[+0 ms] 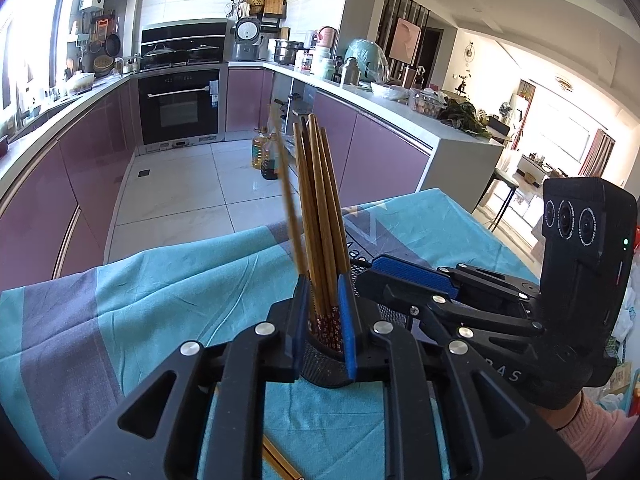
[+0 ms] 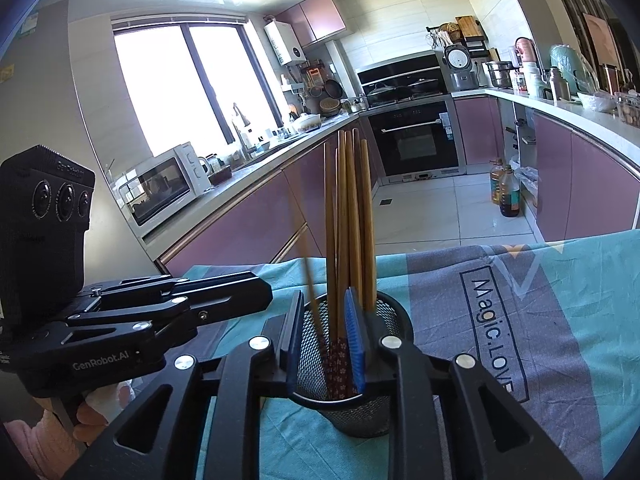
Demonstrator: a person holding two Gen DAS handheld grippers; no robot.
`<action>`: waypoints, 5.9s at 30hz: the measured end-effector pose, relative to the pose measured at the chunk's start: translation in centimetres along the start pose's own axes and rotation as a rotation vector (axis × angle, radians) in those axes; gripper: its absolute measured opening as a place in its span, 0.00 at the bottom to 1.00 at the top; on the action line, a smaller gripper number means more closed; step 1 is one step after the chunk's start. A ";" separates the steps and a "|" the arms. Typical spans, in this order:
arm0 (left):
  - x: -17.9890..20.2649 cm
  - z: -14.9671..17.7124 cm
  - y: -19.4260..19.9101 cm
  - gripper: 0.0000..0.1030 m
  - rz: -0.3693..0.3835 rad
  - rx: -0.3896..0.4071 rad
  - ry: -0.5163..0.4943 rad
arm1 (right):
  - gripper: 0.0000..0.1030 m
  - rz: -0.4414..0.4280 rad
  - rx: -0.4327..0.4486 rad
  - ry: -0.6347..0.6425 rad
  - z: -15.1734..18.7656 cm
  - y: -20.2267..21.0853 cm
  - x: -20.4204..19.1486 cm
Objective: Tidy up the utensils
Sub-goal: 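Open both tools to release the chopsticks and pull back from the cup, then move both open tools over the last two chopsticks on the cloth, then close the left tool on one chopstick while the right tool grasps the other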
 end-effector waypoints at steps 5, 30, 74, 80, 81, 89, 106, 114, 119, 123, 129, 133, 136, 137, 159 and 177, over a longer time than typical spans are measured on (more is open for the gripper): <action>0.0 0.8 0.0 0.15 0.005 -0.004 0.004 | 0.21 -0.004 -0.004 -0.002 0.2 0.2 -0.1; -4.4 12.2 6.1 0.57 -0.254 -0.035 0.075 | 0.44 -0.040 -0.233 0.168 10.1 -0.5 -3.6; -3.6 19.6 2.6 0.57 -0.225 -0.176 0.113 | 0.44 0.126 -0.359 0.230 15.6 -4.0 -3.6; -3.0 19.6 1.8 0.57 -0.205 -0.183 0.100 | 0.43 0.136 -0.362 0.216 15.4 -3.7 -2.8; -2.9 19.6 1.7 0.57 -0.202 -0.184 0.098 | 0.43 0.135 -0.362 0.216 15.4 -3.6 -2.8; -2.1 19.9 0.0 0.56 -0.172 -0.222 0.085 | 0.43 0.120 -0.364 0.197 15.3 -3.4 -2.5; -1.6 20.2 -1.0 0.42 -0.135 -0.246 0.099 | 0.43 0.094 -0.358 0.164 14.3 -3.7 -2.6; -1.6 20.7 -0.6 0.34 -0.115 -0.235 0.127 | 0.33 0.061 -0.387 0.132 13.9 -5.5 -3.5; -1.5 20.9 -0.5 0.33 -0.113 -0.232 0.134 | 0.29 0.067 -0.397 0.128 13.6 -6.7 -3.9; -1.4 20.9 -0.5 0.33 -0.115 -0.232 0.132 | 0.28 0.081 -0.405 0.134 13.7 -7.3 -3.9; -1.4 21.0 -0.5 0.33 -0.121 -0.233 0.124 | 0.25 0.108 -0.402 0.161 13.9 -7.6 -3.9; -1.4 21.0 -0.7 0.32 -0.125 -0.236 0.117 | 0.24 0.127 -0.403 0.175 13.9 -7.7 -3.8; -1.4 20.8 -0.8 0.32 -0.127 -0.237 0.112 | 0.23 0.140 -0.405 0.184 13.8 -7.6 -3.6; -1.5 20.8 -0.9 0.32 -0.127 -0.236 0.113 | 0.23 0.142 -0.407 0.182 13.7 -7.6 -3.5; -2.3 19.5 -3.0 0.17 -0.136 -0.258 0.131 | 0.22 0.145 -0.396 0.158 13.7 -7.1 -2.6; -1.9 20.0 -3.0 0.08 -0.126 -0.259 0.161 | 0.11 0.143 -0.396 0.098 13.2 -6.1 -1.3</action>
Point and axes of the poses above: each gripper's, at about its wrist camera, not at the fingertips, and y roughly against the way its jaws point, x to its right, z to its underside, the point moved 10 cm from there along -y, roughly the way its jaws point, and after that the axes turned 14 degrees about -y, right-handed, at the moved point
